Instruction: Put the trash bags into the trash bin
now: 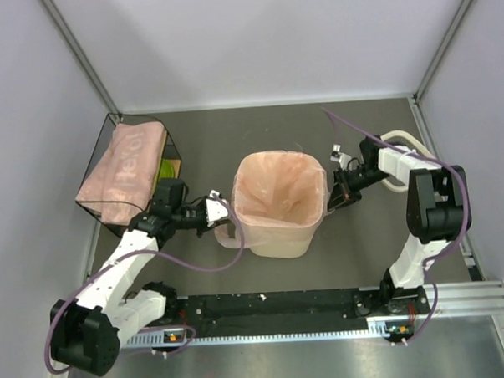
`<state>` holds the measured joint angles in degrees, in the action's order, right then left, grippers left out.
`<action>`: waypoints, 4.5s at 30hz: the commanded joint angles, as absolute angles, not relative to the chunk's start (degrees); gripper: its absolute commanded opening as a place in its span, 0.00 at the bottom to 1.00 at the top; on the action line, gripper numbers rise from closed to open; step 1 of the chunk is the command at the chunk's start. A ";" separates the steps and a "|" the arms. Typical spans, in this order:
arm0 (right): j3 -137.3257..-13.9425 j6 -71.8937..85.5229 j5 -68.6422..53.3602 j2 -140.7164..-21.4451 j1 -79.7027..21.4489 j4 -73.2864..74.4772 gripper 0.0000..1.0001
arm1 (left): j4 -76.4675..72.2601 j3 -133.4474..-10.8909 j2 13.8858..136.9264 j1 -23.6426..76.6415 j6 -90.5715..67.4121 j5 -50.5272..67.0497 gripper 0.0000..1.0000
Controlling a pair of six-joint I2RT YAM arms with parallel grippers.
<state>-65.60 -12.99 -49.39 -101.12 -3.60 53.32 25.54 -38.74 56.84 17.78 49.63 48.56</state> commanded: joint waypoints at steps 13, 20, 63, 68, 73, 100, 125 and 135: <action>-61.17 -5.81 -30.61 -106.52 -3.25 42.89 0.00 | 24.26 -30.85 63.01 17.05 64.69 41.49 0.00; -61.79 -6.24 -22.33 -104.59 -2.99 44.38 0.00 | 32.60 -34.46 66.71 17.05 71.96 35.35 0.00; -53.20 -24.73 -44.40 -48.26 -22.04 53.32 0.99 | 8.19 -30.33 40.07 31.09 14.60 39.74 0.70; -48.78 -12.68 -36.49 -49.04 -24.17 36.85 0.99 | -2.62 -26.28 42.36 37.43 7.48 28.49 0.68; -47.46 -8.87 -29.80 -54.04 -24.26 26.02 0.99 | -9.57 -24.70 46.05 40.25 5.10 20.40 0.67; -112.90 -19.68 -27.45 -80.36 -26.43 68.81 0.87 | 28.03 -59.92 47.60 22.18 -2.54 34.70 0.84; -102.39 -16.71 -9.41 -102.30 -43.68 73.04 0.00 | 19.95 -60.73 50.28 10.55 -9.58 33.75 0.66; -100.47 -7.12 -8.70 -110.56 -43.68 69.88 0.00 | 18.98 -60.29 50.01 10.63 -11.08 33.49 0.68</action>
<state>-102.26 -12.23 -9.52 -108.99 -42.98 72.88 22.46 -60.40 50.74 10.87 -10.11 33.76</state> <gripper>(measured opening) 0.004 0.672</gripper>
